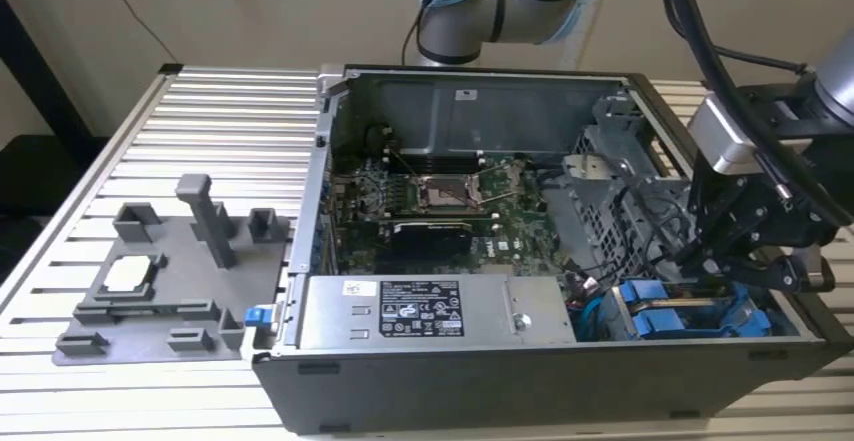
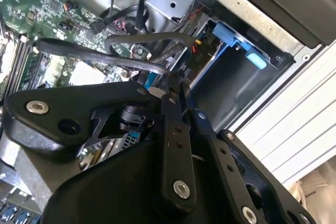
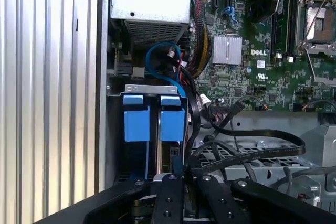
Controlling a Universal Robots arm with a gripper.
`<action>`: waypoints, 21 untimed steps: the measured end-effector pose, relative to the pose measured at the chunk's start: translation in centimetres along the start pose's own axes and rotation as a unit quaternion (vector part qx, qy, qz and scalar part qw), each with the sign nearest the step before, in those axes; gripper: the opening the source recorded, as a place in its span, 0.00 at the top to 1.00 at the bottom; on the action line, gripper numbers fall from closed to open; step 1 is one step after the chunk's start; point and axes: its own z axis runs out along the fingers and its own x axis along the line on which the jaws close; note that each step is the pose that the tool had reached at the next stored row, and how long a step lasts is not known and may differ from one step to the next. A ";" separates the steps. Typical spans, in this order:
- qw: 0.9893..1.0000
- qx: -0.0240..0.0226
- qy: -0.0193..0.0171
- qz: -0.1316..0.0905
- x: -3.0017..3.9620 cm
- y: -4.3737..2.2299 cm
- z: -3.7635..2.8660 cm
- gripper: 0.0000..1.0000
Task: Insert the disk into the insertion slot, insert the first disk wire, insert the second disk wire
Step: 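Insert the second disk wire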
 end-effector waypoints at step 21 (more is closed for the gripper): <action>1.000 0.000 -0.002 0.002 0.29 -0.24 1.10 0.84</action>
